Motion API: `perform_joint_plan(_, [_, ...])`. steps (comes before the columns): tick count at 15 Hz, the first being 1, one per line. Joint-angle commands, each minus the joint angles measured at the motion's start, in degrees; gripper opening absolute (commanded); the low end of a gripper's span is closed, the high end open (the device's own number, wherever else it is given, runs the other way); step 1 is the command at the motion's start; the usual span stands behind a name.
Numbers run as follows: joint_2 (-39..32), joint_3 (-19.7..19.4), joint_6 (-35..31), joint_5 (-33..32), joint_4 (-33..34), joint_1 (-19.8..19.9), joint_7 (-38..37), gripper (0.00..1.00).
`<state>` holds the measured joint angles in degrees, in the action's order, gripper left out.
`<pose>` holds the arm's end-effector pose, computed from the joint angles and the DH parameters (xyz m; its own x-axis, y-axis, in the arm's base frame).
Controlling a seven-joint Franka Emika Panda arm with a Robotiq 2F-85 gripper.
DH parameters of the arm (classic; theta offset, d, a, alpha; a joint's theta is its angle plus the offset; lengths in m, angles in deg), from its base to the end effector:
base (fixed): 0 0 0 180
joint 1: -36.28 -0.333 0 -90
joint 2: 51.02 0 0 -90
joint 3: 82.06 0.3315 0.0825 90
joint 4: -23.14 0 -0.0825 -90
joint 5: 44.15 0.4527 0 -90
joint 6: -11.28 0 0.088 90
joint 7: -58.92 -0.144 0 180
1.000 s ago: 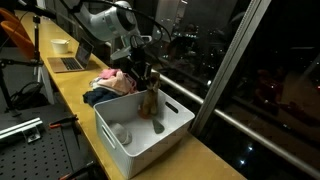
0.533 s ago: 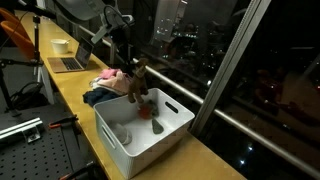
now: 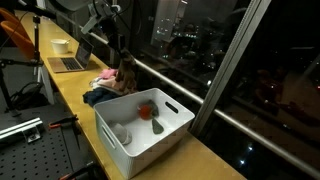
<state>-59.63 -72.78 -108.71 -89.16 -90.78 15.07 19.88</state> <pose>0.5910 0.2800 0.3466 0.9122 0.3301 0.2429 0.1511 -0.8217 0.5495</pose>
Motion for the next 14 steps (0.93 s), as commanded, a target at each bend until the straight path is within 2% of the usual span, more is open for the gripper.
perform_joint_plan(1, [-2.81,2.09,1.54,0.27,4.23,0.44,0.36,0.01])
perform_joint_plan(6, [-6.30,2.07,1.21,0.59,6.70,0.32,0.42,0.01])
perform_joint_plan(14, [-8.99,1.33,1.24,1.30,6.62,0.38,0.40,0.01])
